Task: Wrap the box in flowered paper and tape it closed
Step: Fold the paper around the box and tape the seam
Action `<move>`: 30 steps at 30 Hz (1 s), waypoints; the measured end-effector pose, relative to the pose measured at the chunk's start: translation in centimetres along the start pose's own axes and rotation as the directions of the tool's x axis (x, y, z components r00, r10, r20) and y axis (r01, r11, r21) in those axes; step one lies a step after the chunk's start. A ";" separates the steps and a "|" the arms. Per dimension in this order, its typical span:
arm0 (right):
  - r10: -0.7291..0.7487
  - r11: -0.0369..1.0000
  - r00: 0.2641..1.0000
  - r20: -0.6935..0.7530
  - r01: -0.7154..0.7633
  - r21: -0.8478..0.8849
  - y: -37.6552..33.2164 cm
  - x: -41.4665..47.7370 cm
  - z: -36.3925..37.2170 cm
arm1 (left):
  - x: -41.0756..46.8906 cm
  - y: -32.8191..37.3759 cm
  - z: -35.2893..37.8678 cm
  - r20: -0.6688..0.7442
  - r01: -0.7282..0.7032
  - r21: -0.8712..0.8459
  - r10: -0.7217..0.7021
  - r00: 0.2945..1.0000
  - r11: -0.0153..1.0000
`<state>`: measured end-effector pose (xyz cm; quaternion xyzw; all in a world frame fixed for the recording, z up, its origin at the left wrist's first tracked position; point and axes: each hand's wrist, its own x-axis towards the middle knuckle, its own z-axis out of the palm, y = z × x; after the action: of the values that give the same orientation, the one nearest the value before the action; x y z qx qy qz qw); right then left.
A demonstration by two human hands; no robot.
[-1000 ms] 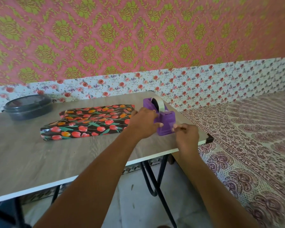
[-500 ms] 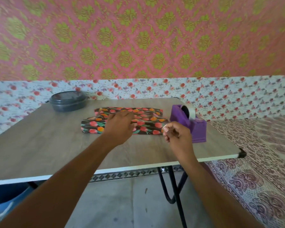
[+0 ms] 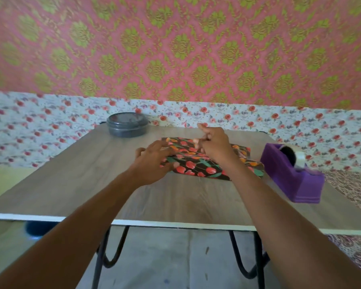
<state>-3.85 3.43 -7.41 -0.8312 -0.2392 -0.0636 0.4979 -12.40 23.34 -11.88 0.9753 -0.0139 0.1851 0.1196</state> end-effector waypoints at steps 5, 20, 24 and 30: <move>0.195 0.980 0.977 0.083 -0.198 0.025 -0.2 3.2 1.7 | 0.3 -0.8 1.0 0.046 -0.036 0.125 0.030 0.998 0.992; 0.260 0.955 0.960 0.101 -0.240 -0.172 1.0 5.1 3.2 | 0.8 -0.2 2.2 -0.051 -0.006 0.067 0.009 0.999 0.998; 0.273 0.936 0.956 0.110 -0.237 -0.261 0.5 5.3 3.6 | 0.9 -0.2 2.1 -0.059 0.008 0.051 -0.004 0.998 0.999; 0.374 0.869 0.921 0.105 -0.309 -0.386 -0.8 6.2 4.5 | 0.7 -0.5 2.1 -0.074 0.012 0.037 -0.009 0.997 0.999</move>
<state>0.67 9.63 -6.88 -0.9399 -0.1151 0.0567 0.3163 -10.97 23.28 -13.66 0.9699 -0.0008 0.2207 0.1025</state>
